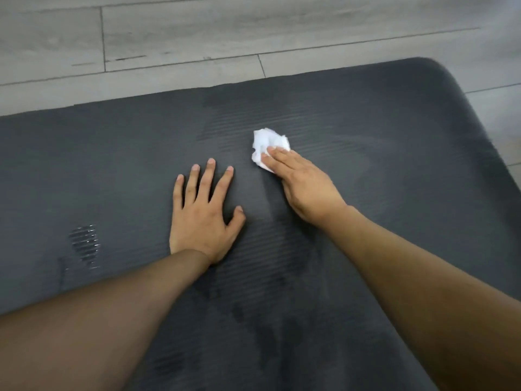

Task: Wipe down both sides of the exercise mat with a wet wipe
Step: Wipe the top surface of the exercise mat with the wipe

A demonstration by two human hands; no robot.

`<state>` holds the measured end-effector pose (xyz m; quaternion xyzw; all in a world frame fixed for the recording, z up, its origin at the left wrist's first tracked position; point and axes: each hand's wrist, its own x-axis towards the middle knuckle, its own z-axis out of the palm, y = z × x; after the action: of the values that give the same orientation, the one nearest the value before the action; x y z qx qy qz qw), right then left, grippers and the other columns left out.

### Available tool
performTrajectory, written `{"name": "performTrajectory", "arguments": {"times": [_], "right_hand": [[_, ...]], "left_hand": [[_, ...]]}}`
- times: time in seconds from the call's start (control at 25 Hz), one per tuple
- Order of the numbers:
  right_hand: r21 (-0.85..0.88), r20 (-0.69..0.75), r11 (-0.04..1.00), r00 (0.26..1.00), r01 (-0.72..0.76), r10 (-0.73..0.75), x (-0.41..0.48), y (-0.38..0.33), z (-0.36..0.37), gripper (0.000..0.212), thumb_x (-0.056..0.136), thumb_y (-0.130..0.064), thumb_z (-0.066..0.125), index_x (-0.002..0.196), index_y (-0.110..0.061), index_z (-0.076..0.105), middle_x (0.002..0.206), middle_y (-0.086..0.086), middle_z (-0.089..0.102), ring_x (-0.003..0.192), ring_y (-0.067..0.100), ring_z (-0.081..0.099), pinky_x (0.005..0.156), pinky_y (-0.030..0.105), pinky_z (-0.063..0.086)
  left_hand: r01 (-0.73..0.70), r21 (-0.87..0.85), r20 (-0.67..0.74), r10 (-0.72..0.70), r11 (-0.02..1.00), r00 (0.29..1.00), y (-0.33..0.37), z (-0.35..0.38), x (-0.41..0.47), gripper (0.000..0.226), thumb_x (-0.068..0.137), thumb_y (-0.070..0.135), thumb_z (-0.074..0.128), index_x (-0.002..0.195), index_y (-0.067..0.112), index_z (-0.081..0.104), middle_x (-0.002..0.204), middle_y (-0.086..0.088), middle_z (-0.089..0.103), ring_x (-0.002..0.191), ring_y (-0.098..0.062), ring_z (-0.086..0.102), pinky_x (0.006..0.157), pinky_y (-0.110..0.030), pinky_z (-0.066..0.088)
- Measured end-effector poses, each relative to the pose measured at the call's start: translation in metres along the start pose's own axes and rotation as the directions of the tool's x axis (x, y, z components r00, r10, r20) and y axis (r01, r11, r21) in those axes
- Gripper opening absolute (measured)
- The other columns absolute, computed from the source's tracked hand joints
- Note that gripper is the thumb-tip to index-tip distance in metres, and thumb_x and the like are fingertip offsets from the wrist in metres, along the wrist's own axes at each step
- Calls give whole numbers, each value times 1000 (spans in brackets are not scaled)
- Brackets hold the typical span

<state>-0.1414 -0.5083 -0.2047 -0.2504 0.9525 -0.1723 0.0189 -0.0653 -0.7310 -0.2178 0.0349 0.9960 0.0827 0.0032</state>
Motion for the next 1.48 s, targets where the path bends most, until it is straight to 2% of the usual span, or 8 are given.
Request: {"name": "performTrajectory", "arguments": {"times": [0.28, 0.48, 0.6, 0.72, 0.96, 1.16, 1.28, 1.48], "right_hand": [[43, -170, 601, 587, -798, 792, -73, 90, -75, 54, 89, -2, 37, 140, -20, 45, 142, 12, 47, 120, 40, 49, 95, 41, 40], [118, -41, 957, 962, -264, 271, -22, -43, 5, 51, 94, -7, 33, 142, -6, 47, 150, 14, 43, 140, 30, 37, 116, 29, 20], [91, 77, 993, 993, 80, -87, -20, -67, 21, 61, 90, -21, 19, 144, -8, 46, 151, 12, 43, 142, 26, 36, 119, 34, 21], [134, -42, 984, 992, -114, 121, -39, 13, -12, 44, 100, -21, 35, 141, -23, 51, 149, -2, 46, 140, 14, 39, 121, 32, 18], [94, -147, 529, 514, -844, 845, -114, 113, -90, 54, 89, -1, 37, 141, -14, 45, 144, 17, 45, 124, 41, 46, 101, 45, 38], [61, -98, 982, 979, -176, 182, -69, -18, 9, 57, 86, -11, 36, 142, -4, 48, 147, 16, 46, 139, 31, 40, 117, 38, 29], [30, 9, 986, 987, 163, -163, -66, -60, 24, 54, 88, -15, 41, 141, -5, 50, 145, 15, 49, 137, 27, 43, 117, 38, 29], [-3, -179, 885, 871, -466, 458, -112, 99, -45, 53, 94, -4, 36, 145, -13, 44, 152, 10, 40, 140, 29, 37, 115, 38, 29]], "left_hand": [[24, 86, -3, -24, 996, 1000, 17, -6, -13, 66, 101, 47, 23, 160, 17, 32, 164, -16, 31, 150, -39, 30, 123, -56, 21], [55, -23, -8, -55, 998, 998, 51, 7, -77, 70, 98, 44, 33, 159, 9, 32, 166, -17, 26, 154, -35, 23, 126, -54, 17], [66, -13, -20, -67, 998, 998, 52, 10, -79, 73, 97, 47, 33, 160, 11, 28, 168, -14, 22, 156, -32, 19, 127, -52, 13], [91, -7, -1, -91, 996, 996, 53, 7, -78, 73, 97, 48, 30, 162, 15, 23, 170, -11, 17, 157, -29, 14, 128, -50, 9], [119, 8, 28, -119, 993, 992, 55, 8, -77, 74, 97, 49, 29, 163, 18, 18, 171, -9, 13, 158, -28, 10, 128, -50, 10], [123, 20, 23, -123, 992, 992, 55, 7, -76, 75, 95, 49, 29, 163, 18, 20, 171, -8, 14, 158, -28, 12, 128, -50, 10], [108, 25, 14, -109, 994, 994, 53, 7, -75, 74, 96, 50, 29, 162, 17, 21, 171, -8, 14, 158, -27, 11, 128, -49, 10], [112, 34, 15, -113, 993, 994, 55, 9, -77, 74, 99, 51, 24, 164, 19, 12, 172, -6, 8, 158, -26, 7, 128, -48, 5]]}}
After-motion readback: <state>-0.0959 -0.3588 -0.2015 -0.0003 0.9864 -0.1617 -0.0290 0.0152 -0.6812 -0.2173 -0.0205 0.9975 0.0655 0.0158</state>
